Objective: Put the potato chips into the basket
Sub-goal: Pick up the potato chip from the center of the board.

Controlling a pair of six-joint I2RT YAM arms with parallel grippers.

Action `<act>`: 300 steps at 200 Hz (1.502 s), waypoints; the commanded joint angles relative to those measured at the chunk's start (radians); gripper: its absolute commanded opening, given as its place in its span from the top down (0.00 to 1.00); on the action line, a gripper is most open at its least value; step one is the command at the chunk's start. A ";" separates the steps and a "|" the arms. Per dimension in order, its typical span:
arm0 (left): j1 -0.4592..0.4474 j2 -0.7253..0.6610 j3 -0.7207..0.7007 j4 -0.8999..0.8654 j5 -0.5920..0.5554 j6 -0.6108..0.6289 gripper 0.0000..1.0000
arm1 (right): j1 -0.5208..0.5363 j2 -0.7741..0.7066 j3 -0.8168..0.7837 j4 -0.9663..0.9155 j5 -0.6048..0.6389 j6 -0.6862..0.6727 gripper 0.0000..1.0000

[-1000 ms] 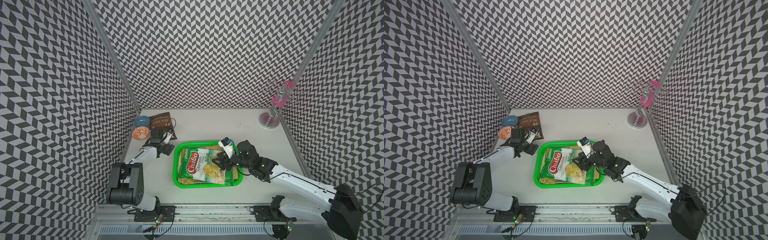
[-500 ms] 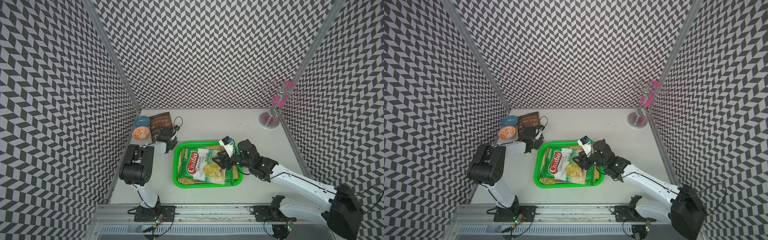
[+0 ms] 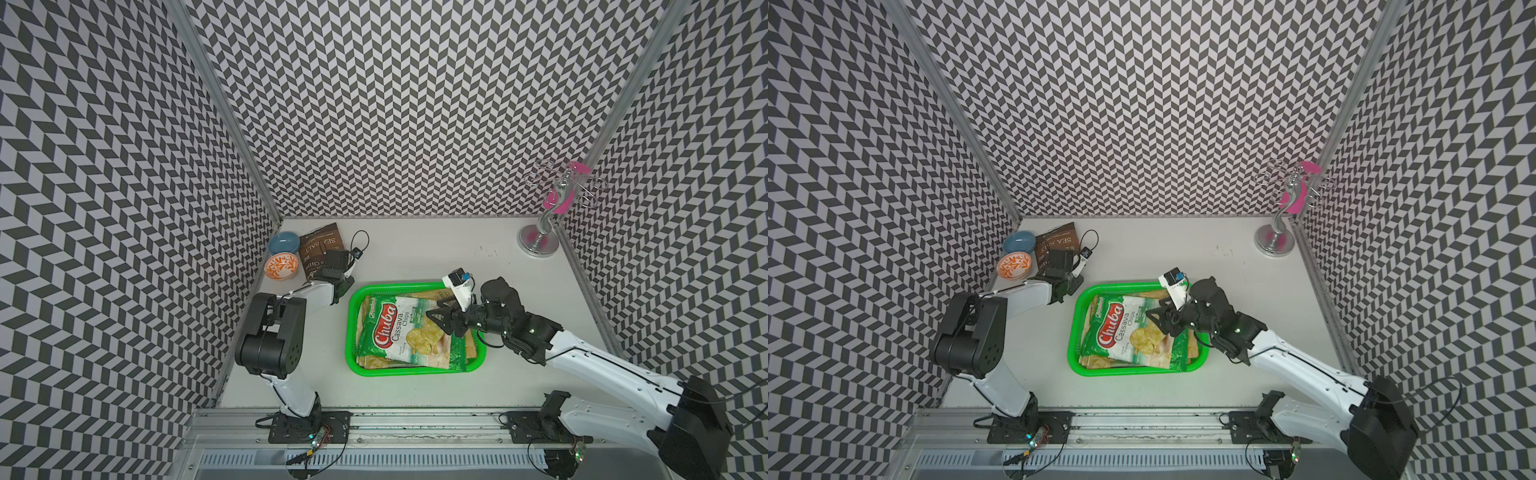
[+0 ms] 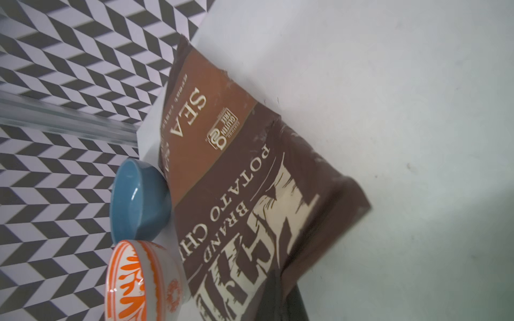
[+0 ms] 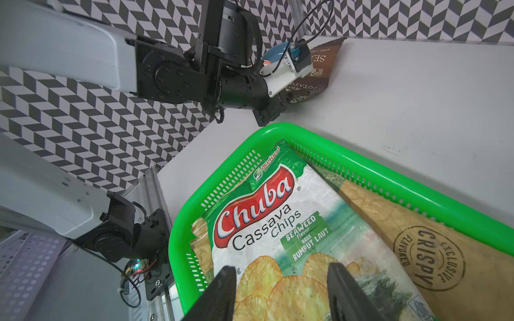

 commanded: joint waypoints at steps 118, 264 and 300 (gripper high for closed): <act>-0.080 -0.340 0.346 -0.381 0.204 0.065 1.00 | -0.016 -0.116 -0.107 0.331 0.130 0.157 0.75; -0.089 -0.439 0.734 -0.767 0.792 0.037 1.00 | -0.122 -0.053 0.001 0.227 -0.055 -0.056 0.21; -0.089 -0.446 0.784 -0.821 0.881 0.023 1.00 | -0.128 -0.020 0.043 0.174 -0.107 -0.109 0.20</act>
